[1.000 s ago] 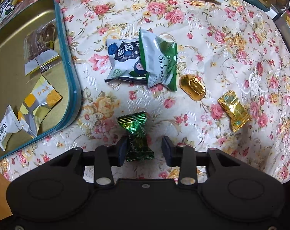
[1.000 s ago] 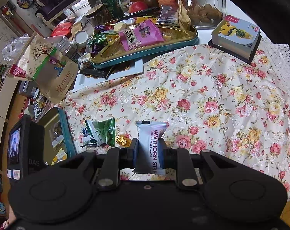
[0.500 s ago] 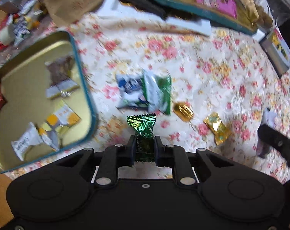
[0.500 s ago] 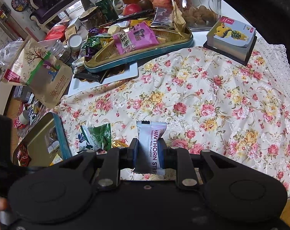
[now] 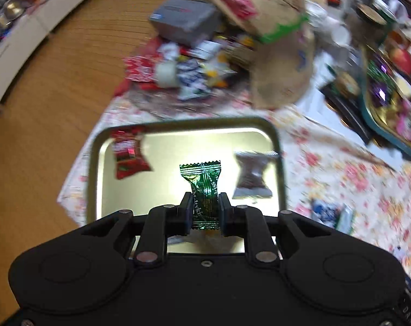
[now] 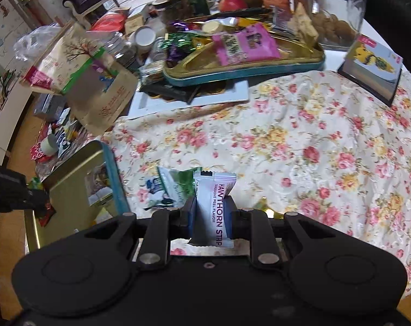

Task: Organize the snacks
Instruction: 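Carry both snacks over the gold tray and open both grippers to drop them, then withdraw both open grippers from the gold tray toward the loose snacks, then grasp the gold foil-wrapped candy with the right gripper, then grasp the green packet with the left gripper while the right gripper holds the gold candy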

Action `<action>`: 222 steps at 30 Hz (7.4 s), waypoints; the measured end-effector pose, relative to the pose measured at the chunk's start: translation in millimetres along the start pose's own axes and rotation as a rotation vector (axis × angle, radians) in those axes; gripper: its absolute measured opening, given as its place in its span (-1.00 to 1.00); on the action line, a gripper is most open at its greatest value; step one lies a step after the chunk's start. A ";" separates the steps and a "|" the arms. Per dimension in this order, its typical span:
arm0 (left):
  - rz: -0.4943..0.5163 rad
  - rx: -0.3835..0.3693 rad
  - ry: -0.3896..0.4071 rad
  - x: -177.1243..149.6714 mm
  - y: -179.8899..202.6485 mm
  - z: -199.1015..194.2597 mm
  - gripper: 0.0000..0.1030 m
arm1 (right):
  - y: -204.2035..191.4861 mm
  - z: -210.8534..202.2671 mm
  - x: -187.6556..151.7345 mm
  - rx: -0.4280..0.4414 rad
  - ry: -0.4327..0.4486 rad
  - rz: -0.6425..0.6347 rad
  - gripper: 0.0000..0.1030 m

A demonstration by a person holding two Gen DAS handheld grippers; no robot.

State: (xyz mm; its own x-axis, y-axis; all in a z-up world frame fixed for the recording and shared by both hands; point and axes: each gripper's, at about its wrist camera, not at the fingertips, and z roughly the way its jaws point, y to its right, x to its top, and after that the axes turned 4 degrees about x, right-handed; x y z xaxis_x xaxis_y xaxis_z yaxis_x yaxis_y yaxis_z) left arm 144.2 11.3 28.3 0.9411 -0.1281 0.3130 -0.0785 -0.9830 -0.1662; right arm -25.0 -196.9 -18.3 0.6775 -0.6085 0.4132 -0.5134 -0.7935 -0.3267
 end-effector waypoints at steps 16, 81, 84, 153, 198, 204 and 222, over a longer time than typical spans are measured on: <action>-0.152 -0.043 0.054 19.3 -83.5 -18.0 -0.51 | -108.6 29.6 -17.0 0.112 -0.045 -0.184 -0.56; 0.074 -0.049 0.147 10.2 -4.5 -40.7 -0.11 | -50.1 46.4 7.7 -0.046 -0.058 -0.178 -0.44; 0.107 -0.058 0.131 5.4 9.0 -37.7 -0.11 | -31.5 47.5 11.0 -0.068 -0.060 -0.130 -0.44; 0.304 -0.233 -0.062 -21.6 81.8 -23.8 -0.11 | 35.6 90.1 -20.7 -0.228 -0.204 -0.296 -0.23; 0.331 -0.197 -0.010 -28.3 138.5 12.0 -0.11 | 51.0 -28.9 16.6 0.025 0.005 -0.007 -0.59; 0.426 -0.087 0.081 -58.3 182.5 27.0 -0.10 | 53.8 -50.1 24.7 0.036 0.078 -0.004 -0.59; 0.509 -0.255 -0.070 -91.0 224.0 46.0 -0.06 | 75.2 -63.2 38.5 0.030 0.132 0.064 -0.59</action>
State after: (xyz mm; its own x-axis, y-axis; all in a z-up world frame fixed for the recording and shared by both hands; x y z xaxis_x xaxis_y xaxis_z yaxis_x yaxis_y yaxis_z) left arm 56.1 -191.2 -80.4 0.7830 -0.5928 0.1883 -0.5958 -0.8018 -0.0463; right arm -70.8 -280.5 26.8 0.5677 -0.6553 0.4983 -0.5358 -0.7536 -0.3807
